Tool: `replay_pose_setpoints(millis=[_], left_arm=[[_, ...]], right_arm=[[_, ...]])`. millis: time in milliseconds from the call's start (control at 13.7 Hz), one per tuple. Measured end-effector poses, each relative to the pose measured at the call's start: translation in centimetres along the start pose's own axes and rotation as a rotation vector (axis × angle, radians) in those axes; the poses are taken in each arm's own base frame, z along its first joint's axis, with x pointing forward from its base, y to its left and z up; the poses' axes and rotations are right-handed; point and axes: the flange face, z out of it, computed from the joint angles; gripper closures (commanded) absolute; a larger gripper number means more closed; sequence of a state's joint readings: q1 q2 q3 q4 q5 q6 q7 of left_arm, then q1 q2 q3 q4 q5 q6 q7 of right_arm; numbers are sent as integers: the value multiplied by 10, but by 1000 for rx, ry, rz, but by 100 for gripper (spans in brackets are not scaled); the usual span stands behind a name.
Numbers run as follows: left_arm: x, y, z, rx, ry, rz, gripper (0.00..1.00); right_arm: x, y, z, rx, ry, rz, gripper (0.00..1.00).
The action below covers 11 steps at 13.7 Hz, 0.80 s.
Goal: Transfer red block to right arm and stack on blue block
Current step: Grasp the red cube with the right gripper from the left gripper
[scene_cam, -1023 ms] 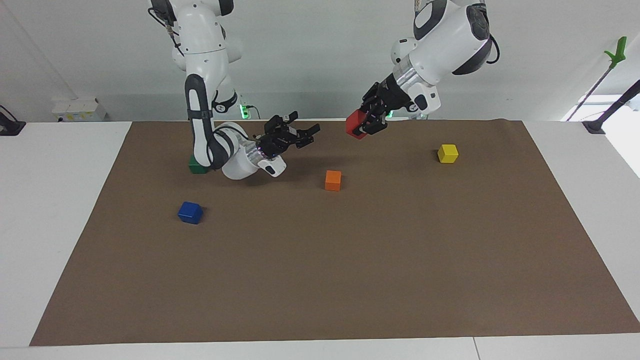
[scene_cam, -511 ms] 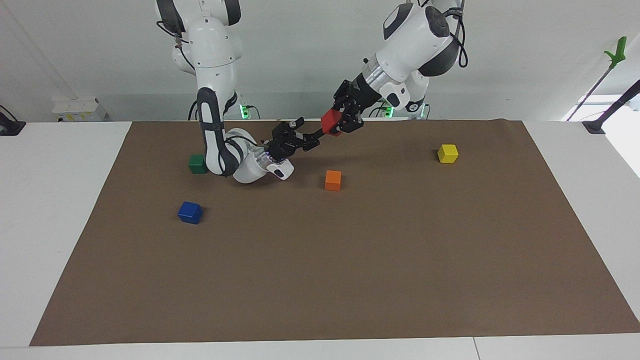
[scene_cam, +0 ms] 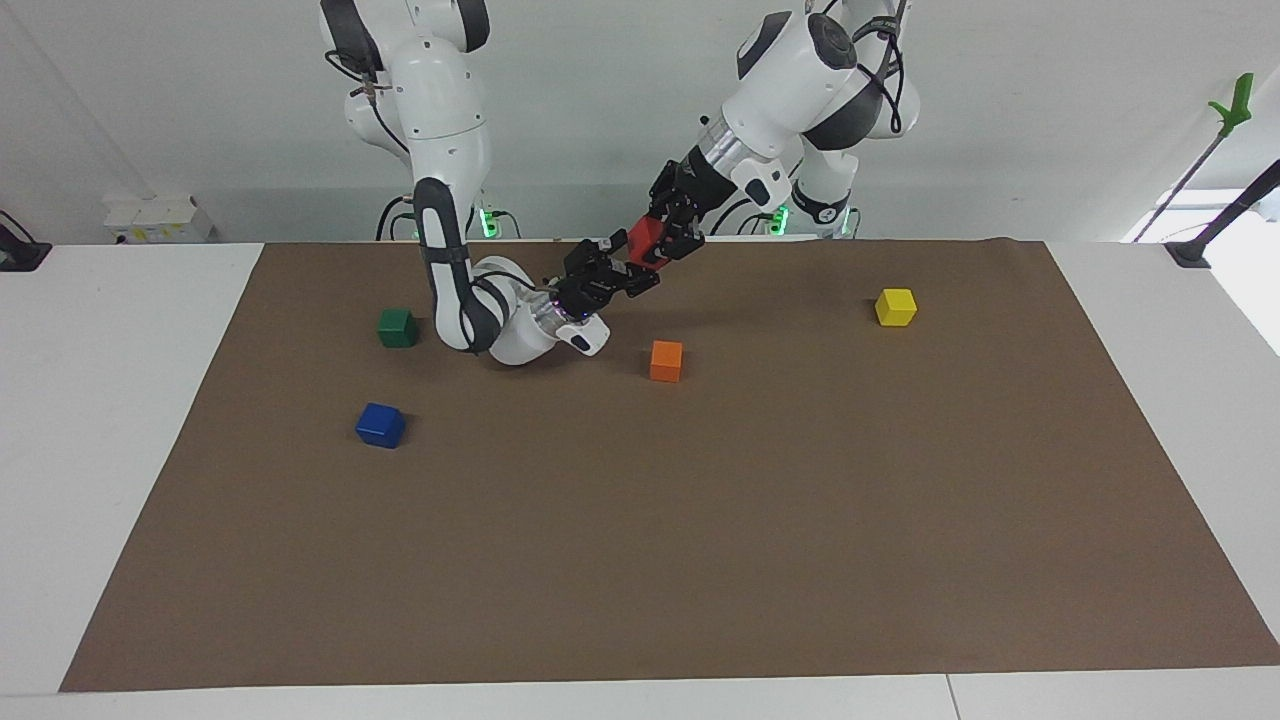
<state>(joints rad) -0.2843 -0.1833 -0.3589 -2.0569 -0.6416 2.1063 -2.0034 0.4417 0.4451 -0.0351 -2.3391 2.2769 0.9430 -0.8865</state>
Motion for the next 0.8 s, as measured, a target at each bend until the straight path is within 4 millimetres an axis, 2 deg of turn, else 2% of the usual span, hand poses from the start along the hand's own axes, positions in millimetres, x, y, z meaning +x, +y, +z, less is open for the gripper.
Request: replay_pose_setpoints(millis=[146,219,292,365,438,511,804], left_arm=[[2,-1,1,2,3,-2,100],[3,-1,2,3,5,-3,100],[3,-1,3,4,6,-4,100],[4,-2,3,5,7,-5,100],[5,-2,4,5,8,-5,100],[5,-2,3,5,9,-5,100],[8,-3,4,5,2,-20,100]], right_arm=[[-1,2,1,-1,-3,3,0],[-1,2,1,-1,-3,3,6],[-1,2,2,-1,-4,5,22],[-2,3,2,-2,-5,10,60],[-2,4,3,-2,-5,14,88],[-3,5,3,-3,-5,16,100],[-5,6,1,-4,-2,20,100]])
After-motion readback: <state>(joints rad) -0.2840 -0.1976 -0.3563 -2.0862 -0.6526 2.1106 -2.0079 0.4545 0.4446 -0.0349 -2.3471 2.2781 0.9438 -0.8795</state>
